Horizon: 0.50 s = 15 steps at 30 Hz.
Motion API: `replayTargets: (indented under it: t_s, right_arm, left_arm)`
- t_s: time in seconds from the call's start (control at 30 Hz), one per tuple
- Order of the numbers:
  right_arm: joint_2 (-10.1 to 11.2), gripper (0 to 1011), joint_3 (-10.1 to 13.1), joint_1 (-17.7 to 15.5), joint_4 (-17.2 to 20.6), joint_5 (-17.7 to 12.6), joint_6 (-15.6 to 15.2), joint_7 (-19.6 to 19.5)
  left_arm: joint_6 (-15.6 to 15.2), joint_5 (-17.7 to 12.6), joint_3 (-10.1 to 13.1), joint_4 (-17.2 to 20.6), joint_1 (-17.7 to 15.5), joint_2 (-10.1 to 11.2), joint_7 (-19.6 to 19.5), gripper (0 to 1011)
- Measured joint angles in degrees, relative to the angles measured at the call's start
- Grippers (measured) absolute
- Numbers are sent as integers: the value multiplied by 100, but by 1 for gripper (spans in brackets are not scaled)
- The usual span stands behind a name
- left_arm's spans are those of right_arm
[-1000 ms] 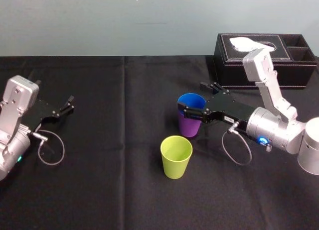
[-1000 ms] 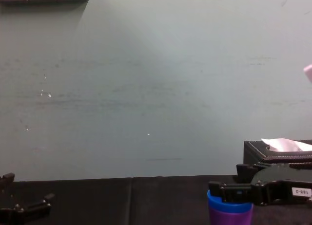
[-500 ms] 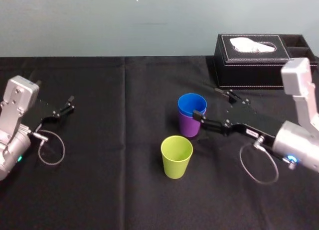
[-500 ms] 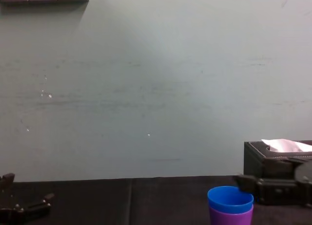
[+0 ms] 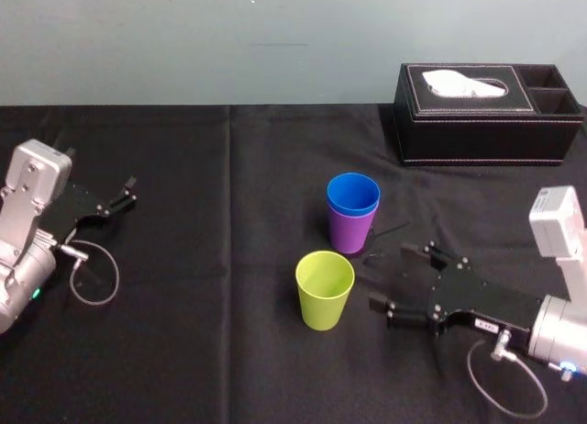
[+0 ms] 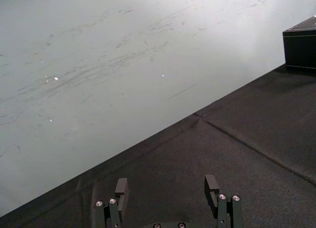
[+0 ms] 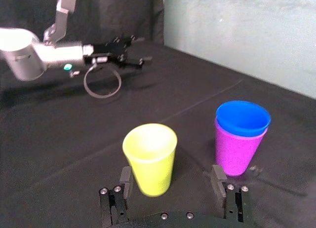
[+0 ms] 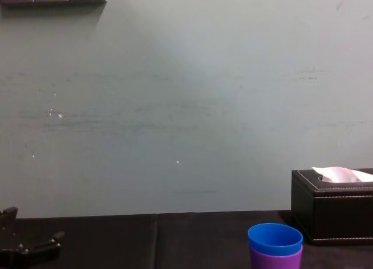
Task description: Stack the three plastic cups sequentially using one hand.
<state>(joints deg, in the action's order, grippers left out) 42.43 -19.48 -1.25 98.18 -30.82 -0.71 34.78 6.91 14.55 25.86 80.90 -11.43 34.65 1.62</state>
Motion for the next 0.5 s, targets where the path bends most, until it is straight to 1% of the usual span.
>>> replayTargets:
  t_s: [0.03,0.1,0.27,0.5]
  right_arm:
    - [0,1000,0,0,0,0,0,0]
    - [40,1000,-89,-14,-47,51,30,79]
    - [56,1000,-197,10,-107,121,45,145]
    - [-6,1000,-379,153,-203,240,10,179]
  left_arm:
    - [0,0,0,0,0,0,0,1011]
    - [0,0,0,0,0,0,0,1011]
    - [0,0,0,0,0,0,0,1011]
    - [0,0,0,0,0,0,0,1011]
